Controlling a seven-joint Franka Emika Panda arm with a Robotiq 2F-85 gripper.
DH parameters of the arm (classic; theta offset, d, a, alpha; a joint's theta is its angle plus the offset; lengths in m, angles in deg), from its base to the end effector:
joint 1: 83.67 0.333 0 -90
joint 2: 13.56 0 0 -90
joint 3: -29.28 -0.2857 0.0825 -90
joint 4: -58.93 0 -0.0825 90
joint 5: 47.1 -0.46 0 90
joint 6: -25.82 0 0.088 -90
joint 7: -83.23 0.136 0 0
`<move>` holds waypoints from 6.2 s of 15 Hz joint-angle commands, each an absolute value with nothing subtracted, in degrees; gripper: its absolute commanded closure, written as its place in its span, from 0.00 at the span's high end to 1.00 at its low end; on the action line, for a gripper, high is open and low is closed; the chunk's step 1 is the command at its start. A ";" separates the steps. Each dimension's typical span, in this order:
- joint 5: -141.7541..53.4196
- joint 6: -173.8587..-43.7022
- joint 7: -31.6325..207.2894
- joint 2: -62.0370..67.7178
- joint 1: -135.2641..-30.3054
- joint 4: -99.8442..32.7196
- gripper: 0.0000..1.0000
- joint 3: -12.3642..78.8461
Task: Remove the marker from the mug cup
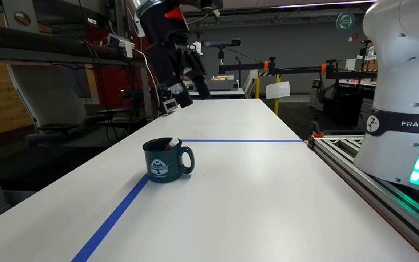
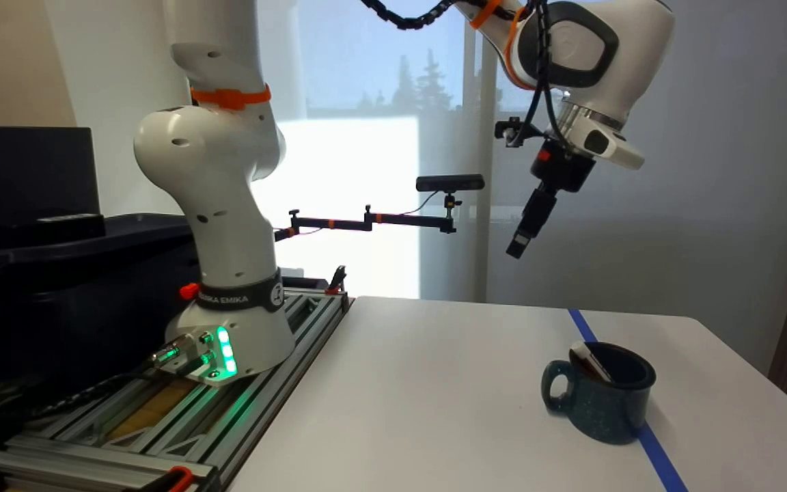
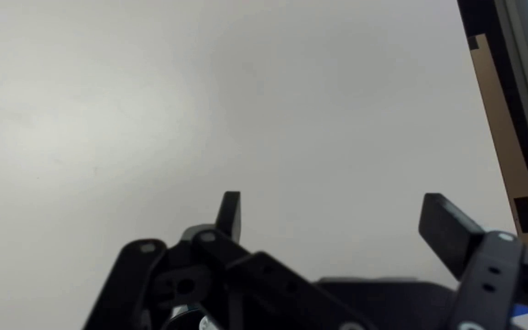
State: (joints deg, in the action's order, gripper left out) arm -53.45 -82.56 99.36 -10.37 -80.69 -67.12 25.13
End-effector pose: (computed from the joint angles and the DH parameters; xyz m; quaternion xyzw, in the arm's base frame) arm 0.5353 0.0786 0.2288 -0.9768 0.1033 0.1872 0.0130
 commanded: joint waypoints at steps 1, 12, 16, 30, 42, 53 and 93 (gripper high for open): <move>-54.34 -78.51 98.35 -5.77 -81.52 -60.85 1.00 26.82; -54.49 -78.26 95.62 3.12 -85.06 -54.47 1.00 31.16; -54.23 -78.82 92.31 7.42 -86.06 -52.29 1.00 31.52; -52.61 -80.58 94.11 8.27 -85.15 -52.87 1.00 31.67; -52.11 -78.46 84.86 14.57 -86.61 -43.93 1.00 31.16; -51.85 -78.51 79.93 20.64 -86.79 -37.41 0.30 30.27; -42.28 -82.97 60.74 -3.32 -84.60 -63.17 0.05 25.73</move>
State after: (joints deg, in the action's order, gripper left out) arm -43.87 -76.34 65.26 3.48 -85.16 -53.19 26.69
